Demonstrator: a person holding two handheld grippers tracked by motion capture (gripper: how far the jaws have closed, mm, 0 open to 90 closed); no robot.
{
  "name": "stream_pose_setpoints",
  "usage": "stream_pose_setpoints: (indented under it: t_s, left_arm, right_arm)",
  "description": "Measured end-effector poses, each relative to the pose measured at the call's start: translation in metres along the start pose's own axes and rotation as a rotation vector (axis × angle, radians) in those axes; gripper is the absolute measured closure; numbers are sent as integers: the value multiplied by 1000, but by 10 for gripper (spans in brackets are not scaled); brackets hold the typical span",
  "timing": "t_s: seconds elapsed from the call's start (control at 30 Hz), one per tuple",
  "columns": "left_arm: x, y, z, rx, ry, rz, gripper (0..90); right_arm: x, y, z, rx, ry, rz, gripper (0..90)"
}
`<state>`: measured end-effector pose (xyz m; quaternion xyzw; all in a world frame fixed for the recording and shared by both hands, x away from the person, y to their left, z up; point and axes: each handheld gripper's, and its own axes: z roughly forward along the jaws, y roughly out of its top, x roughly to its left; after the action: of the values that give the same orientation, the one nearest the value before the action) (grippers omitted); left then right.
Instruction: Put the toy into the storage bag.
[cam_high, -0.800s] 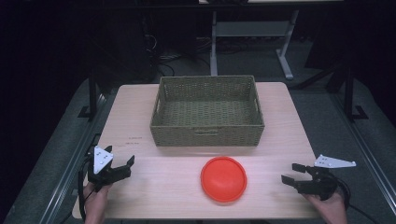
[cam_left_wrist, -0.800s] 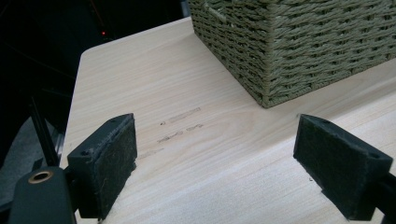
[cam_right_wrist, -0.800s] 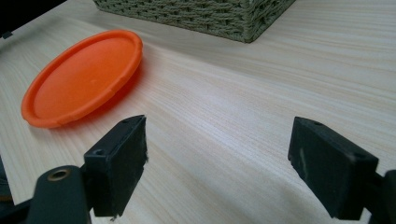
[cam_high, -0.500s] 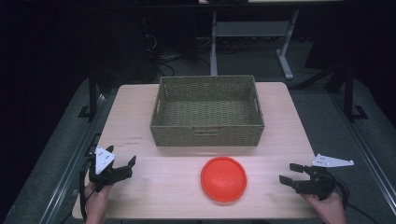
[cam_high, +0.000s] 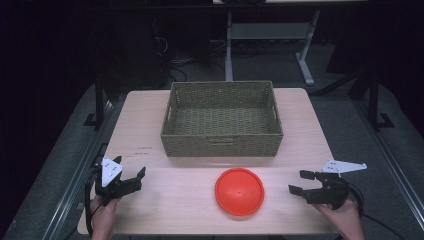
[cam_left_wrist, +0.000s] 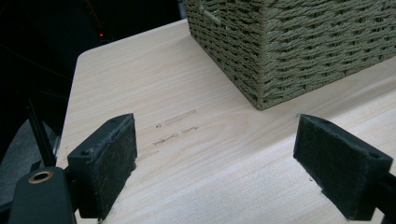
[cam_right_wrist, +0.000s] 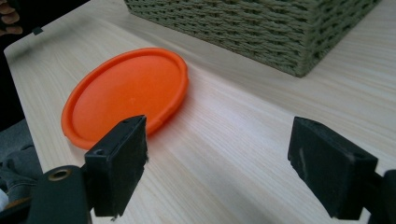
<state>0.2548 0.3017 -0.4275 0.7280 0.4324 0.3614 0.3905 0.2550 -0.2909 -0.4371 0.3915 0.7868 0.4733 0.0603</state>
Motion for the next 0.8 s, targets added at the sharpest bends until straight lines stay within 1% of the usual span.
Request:
stream_pose_setpoints:
  t_s: [0.1,0.13,0.17,0.2,0.27,0.33,0.43,0.47,0.5,0.53,0.57,0.6,0.63,0.67,0.7,0.73,0.77,0.8]
  left_arm:
    - [0,0,0,-4,1,-1,127]
    - [0,0,-1,-2,3,-3,127]
    - [0,0,-1,-2,3,-3,127]
    - [0,-1,-1,-3,3,-1,127]
    - [1,0,0,-2,3,-2,127]
    - [1,0,0,-3,3,-5,127]
    - [2,-1,0,0,8,-3,128]
    - [2,-1,0,-5,9,-4,127]
    - [2,-1,0,-5,9,-4,127]
    - [3,-1,1,0,13,-4,127]
    - [3,-1,1,0,13,-4,127]
    - [4,-2,1,3,12,-5,128]
    - [4,-2,1,3,12,-5,127]
    - [4,-2,1,0,15,-9,127]
    - [4,-2,1,0,15,-9,128]
    - [5,-2,0,-1,16,-7,127]
    - [5,-2,0,-1,16,-7,127]
    - [6,-2,0,-6,18,-10,127]
  right_arm:
    - [2,4,1,3,4,-11,190]
    - [4,7,2,4,15,-17,180]
    - [4,7,2,4,15,-17,180]
    - [7,11,5,20,29,-26,168]
    - [9,14,9,35,32,-37,168]
    - [10,16,11,41,35,-41,168]
    - [13,23,17,59,54,-50,169]
    - [14,28,21,75,66,-54,171]
    - [14,28,21,75,66,-54,171]
    - [15,32,26,96,79,-57,183]
    - [15,32,26,96,79,-57,183]
    - [17,36,32,118,86,-55,185]
    - [17,36,32,118,86,-55,185]
    - [18,40,39,141,92,-57,190]
    - [18,40,39,141,92,-57,190]
    - [19,44,45,156,102,-63,198]
    - [19,44,45,156,102,-63,198]
    - [20,45,48,168,102,-65,199]
